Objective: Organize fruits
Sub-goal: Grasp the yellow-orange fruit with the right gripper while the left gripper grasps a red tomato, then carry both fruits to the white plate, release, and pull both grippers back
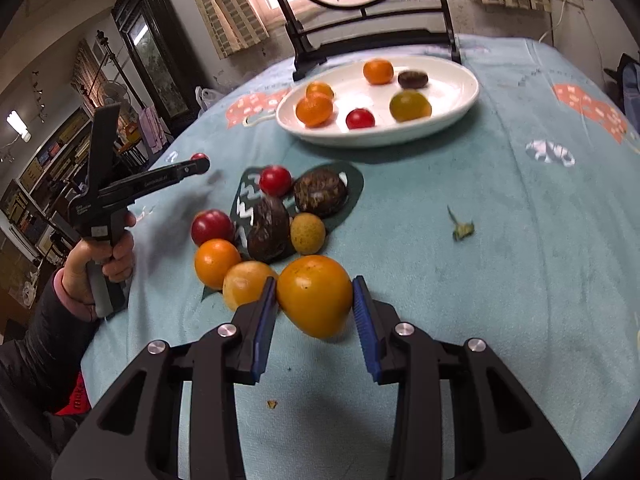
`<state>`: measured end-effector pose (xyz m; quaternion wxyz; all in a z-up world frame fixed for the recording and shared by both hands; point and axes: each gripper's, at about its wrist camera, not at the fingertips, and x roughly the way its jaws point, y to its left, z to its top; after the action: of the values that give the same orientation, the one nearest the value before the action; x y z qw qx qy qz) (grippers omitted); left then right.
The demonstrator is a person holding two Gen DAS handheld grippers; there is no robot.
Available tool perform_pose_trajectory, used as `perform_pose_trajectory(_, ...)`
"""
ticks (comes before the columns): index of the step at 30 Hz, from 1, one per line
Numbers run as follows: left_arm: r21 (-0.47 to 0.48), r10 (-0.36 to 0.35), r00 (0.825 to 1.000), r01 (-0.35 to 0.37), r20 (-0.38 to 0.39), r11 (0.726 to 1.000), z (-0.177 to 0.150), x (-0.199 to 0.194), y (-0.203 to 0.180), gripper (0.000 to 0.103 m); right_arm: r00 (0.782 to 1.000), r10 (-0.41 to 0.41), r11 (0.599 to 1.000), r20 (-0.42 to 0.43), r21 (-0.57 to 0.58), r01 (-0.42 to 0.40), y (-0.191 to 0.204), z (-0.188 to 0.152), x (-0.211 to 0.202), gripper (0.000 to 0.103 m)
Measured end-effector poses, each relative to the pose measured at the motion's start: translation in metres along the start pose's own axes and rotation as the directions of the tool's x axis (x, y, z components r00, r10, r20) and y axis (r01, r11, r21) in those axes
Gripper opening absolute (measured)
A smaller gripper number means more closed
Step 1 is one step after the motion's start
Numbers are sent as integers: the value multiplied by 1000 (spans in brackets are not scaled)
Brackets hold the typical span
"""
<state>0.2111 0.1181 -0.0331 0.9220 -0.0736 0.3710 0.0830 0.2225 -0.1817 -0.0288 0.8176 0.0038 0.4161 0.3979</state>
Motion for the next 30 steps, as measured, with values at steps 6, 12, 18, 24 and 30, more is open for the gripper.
perform_pose_trajectory(6, 49, -110, 992, 107, 59, 993, 31, -6, -50, 28, 987, -21, 999, 161, 38, 15, 1, 47, 2, 38)
perform_pose_trajectory(12, 86, -179, 982, 173, 58, 981, 74, 20, -88, 28, 959, -140, 985, 246, 129, 111, -29, 97, 28, 38)
perform_pose_trajectory(18, 139, -154, 988, 152, 2, 979, 99, 61, -112, 28, 951, -222, 968, 213, 164, 189, -62, 131, 67, 38)
perform_pose_trajectory(24, 132, -100, 994, 104, -41, 986, 106, 80, -111, 71, 958, -209, 962, 198, 216, 166, -74, 134, 68, 49)
perform_pose_trajectory(30, 171, -63, 997, 53, 54, 984, 92, 28, -100, 96, 947, -183, 976, 262, 168, 142, -47, 122, 30, 52)
